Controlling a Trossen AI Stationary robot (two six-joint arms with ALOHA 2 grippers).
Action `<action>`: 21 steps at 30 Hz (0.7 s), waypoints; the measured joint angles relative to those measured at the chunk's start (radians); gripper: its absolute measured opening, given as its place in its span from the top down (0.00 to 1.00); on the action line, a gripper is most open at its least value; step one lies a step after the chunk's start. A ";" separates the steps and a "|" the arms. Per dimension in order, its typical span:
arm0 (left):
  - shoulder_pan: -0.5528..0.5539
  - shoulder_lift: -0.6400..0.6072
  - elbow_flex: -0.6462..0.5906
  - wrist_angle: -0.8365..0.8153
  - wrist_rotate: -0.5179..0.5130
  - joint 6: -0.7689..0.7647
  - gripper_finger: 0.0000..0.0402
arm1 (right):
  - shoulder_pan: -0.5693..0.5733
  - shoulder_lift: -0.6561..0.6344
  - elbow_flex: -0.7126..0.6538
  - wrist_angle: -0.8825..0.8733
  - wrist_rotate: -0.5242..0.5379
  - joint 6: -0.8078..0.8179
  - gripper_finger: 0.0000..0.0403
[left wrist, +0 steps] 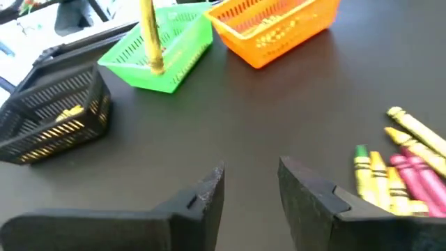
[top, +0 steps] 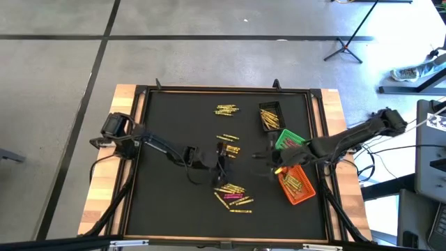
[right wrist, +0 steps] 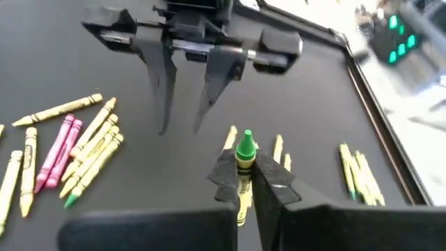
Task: Sort crayons
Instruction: Put the green crayon into the orange basket
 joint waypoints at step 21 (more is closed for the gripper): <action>0.174 0.000 -0.002 0.098 0.182 0.080 0.71 | 0.139 -0.459 -0.138 -0.587 -0.292 0.482 0.97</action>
